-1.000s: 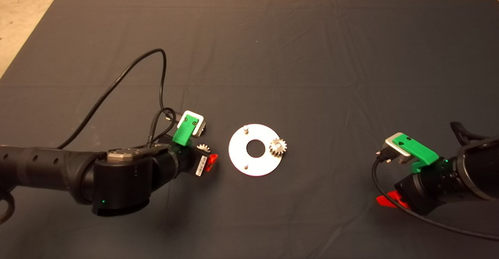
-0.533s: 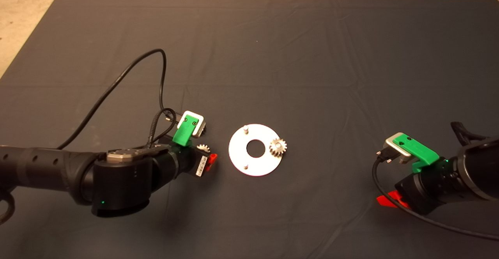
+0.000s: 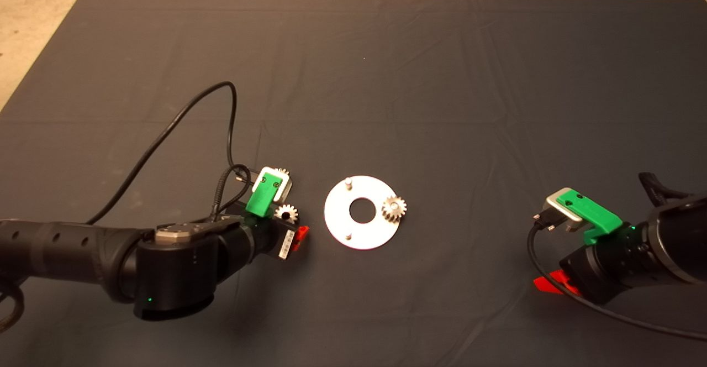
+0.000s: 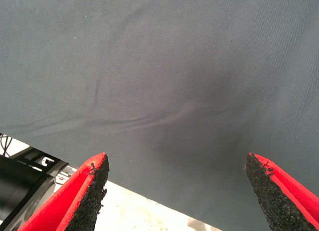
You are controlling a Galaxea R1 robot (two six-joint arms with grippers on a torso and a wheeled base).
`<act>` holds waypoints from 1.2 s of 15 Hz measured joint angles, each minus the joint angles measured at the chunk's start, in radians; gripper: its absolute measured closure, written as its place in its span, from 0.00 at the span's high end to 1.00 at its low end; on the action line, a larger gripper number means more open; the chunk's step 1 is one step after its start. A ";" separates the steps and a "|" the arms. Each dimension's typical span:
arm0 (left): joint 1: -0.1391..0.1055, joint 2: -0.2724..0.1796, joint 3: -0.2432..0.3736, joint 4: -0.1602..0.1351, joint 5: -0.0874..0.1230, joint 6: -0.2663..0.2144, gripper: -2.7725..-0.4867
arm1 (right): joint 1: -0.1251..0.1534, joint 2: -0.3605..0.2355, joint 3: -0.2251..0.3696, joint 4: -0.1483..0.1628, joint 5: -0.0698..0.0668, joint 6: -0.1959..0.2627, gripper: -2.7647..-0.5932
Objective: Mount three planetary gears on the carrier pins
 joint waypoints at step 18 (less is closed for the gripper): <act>0.047 0.000 -0.033 0.061 0.000 0.000 0.78 | 0.000 0.000 0.000 0.000 0.000 0.000 0.66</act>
